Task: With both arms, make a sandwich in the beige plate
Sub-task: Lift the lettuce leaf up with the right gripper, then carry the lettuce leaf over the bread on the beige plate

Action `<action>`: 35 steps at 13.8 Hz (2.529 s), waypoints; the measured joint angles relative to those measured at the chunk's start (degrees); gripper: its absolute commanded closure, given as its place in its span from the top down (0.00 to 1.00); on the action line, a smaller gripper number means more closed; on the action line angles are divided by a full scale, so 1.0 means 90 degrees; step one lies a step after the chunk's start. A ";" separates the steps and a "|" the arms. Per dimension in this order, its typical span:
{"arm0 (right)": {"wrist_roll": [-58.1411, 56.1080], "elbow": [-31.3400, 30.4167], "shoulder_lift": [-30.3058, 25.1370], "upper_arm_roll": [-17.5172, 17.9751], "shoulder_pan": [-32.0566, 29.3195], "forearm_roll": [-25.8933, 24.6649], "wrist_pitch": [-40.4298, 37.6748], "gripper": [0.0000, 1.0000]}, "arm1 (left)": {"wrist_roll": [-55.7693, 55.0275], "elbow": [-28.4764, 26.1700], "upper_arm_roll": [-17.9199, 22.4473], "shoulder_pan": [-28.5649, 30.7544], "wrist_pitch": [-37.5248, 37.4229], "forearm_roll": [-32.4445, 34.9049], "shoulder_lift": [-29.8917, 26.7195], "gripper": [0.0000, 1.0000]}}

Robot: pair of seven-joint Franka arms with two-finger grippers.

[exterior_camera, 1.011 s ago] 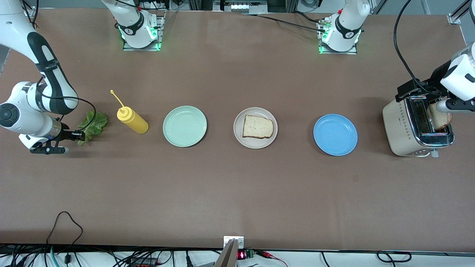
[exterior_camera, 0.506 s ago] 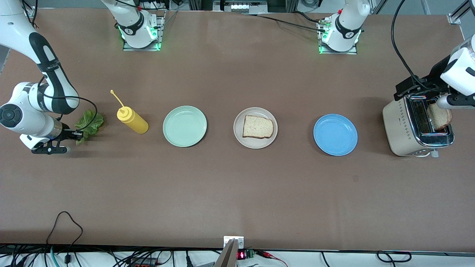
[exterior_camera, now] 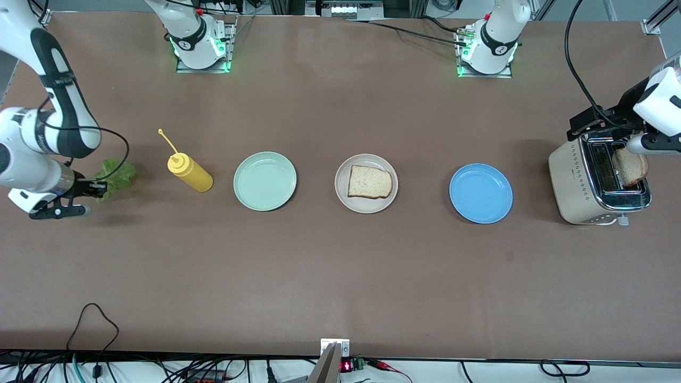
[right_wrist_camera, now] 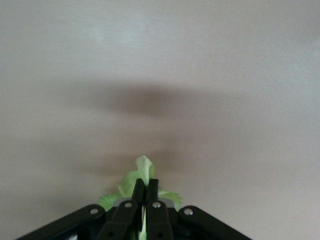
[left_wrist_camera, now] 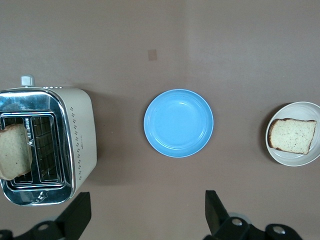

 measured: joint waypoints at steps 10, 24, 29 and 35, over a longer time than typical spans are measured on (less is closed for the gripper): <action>0.0475 0.1564 -0.1059 0.0691 0.0025 0.2018 -0.3630 0.00 | -0.0080 0.0066 -0.0014 -0.0004 -0.0052 0.0000 -0.0005 1.00; 0.8610 0.1835 0.0057 0.1225 0.3295 0.4024 -0.1069 0.00 | -0.0089 0.0241 0.0033 0.0020 -0.0097 0.0000 0.0001 1.00; 1.0651 0.1833 0.0918 0.1217 0.4338 0.4036 0.0586 0.00 | -0.0088 0.0244 0.0033 0.0020 -0.0097 0.0038 0.0005 1.00; 1.1874 0.1842 0.2049 0.1205 0.5468 0.4037 0.2275 0.00 | -0.0086 0.0244 0.0007 0.0009 -0.0095 0.0109 0.0029 1.00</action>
